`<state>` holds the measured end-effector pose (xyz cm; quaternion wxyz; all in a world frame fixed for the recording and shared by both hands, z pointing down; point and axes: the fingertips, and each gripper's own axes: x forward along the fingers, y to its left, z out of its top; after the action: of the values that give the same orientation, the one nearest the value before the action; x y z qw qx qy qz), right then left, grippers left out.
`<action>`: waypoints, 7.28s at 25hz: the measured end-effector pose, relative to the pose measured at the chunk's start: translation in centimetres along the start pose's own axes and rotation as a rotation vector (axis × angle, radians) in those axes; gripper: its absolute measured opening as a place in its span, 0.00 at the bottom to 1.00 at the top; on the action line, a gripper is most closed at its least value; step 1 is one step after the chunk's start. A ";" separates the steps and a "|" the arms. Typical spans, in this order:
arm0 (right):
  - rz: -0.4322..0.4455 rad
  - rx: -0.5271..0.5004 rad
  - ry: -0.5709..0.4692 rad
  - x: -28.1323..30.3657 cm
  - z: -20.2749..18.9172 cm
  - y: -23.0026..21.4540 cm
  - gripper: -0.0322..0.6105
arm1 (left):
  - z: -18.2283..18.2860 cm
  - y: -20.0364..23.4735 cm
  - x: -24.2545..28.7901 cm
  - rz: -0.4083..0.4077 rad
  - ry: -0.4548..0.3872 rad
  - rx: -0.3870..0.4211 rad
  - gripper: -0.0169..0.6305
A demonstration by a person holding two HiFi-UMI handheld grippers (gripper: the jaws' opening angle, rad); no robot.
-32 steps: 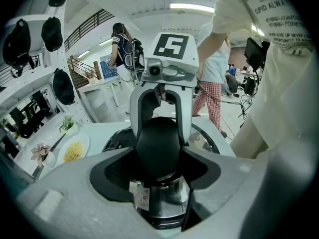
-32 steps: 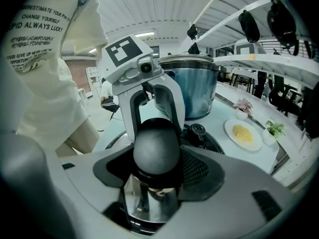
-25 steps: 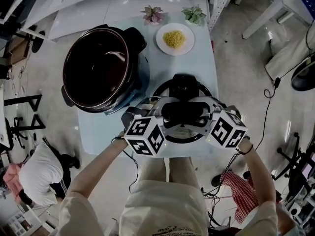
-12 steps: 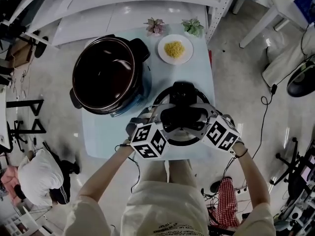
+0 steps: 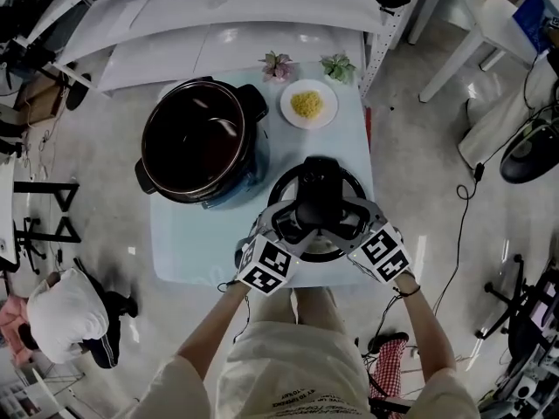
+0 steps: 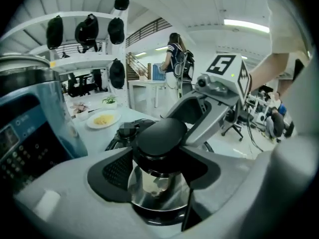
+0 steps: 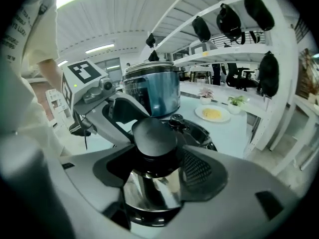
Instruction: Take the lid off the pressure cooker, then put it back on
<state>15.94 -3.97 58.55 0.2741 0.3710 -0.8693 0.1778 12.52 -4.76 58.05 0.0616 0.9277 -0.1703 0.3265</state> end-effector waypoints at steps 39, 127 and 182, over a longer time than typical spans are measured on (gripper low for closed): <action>-0.424 0.266 -0.472 -16.1 10.0 2.9 0.06 | 8.2 2.0 -15.2 0.171 -0.373 -0.150 0.07; 0.305 -0.338 -0.001 0.7 1.5 1.5 0.48 | 0.9 -1.3 0.9 -0.379 0.095 0.423 0.48; 0.332 -0.415 0.052 -8.0 8.7 6.6 0.48 | 8.4 -5.3 -7.9 -0.289 0.196 0.447 0.47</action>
<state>12.62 0.30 46.12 0.3336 0.1546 -0.9287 0.0475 13.53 0.45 46.58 -0.0825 0.8968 0.0467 0.4321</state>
